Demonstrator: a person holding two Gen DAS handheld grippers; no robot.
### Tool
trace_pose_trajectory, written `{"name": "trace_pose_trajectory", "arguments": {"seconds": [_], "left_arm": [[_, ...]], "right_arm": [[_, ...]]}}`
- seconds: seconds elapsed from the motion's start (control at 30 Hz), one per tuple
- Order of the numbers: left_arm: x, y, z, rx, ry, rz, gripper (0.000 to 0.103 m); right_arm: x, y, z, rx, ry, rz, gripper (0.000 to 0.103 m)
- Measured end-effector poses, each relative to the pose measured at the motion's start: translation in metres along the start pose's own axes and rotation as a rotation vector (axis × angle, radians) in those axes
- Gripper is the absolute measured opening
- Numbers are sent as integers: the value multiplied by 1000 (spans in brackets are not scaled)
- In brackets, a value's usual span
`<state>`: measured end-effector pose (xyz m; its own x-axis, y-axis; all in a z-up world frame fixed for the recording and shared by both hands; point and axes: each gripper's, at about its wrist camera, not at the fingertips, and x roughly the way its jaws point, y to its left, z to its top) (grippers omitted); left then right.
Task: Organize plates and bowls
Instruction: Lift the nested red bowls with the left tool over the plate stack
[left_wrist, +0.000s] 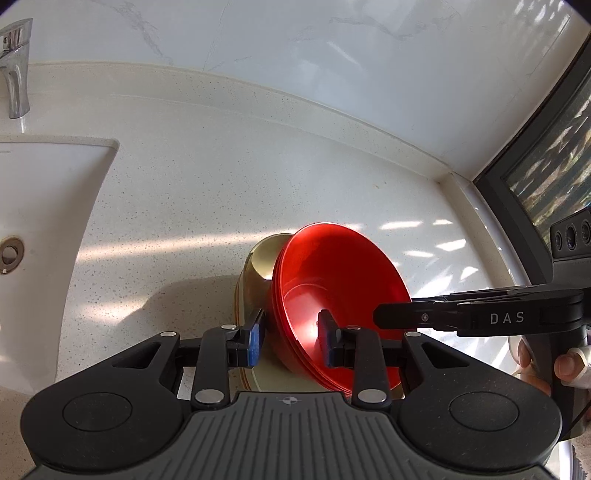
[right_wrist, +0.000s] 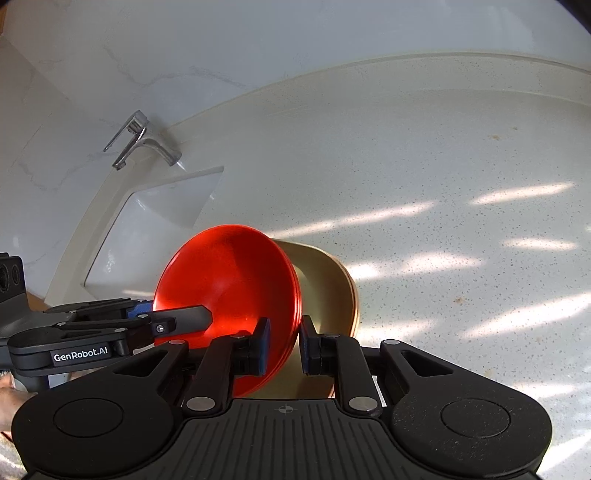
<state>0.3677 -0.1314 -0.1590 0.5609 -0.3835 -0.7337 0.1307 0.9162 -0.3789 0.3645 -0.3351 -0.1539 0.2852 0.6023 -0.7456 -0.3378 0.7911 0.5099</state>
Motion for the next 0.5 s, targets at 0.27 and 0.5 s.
{"name": "trace_pose_trajectory", "arguments": {"seconds": [0.27, 0.5], "left_arm": [[6, 7, -8, 0, 10, -11, 32], [7, 8, -10, -9, -3, -25, 32]], "right_arm": [[2, 0, -1, -13, 7, -24, 16], [0, 5, -3, -37, -8, -49, 17]]}}
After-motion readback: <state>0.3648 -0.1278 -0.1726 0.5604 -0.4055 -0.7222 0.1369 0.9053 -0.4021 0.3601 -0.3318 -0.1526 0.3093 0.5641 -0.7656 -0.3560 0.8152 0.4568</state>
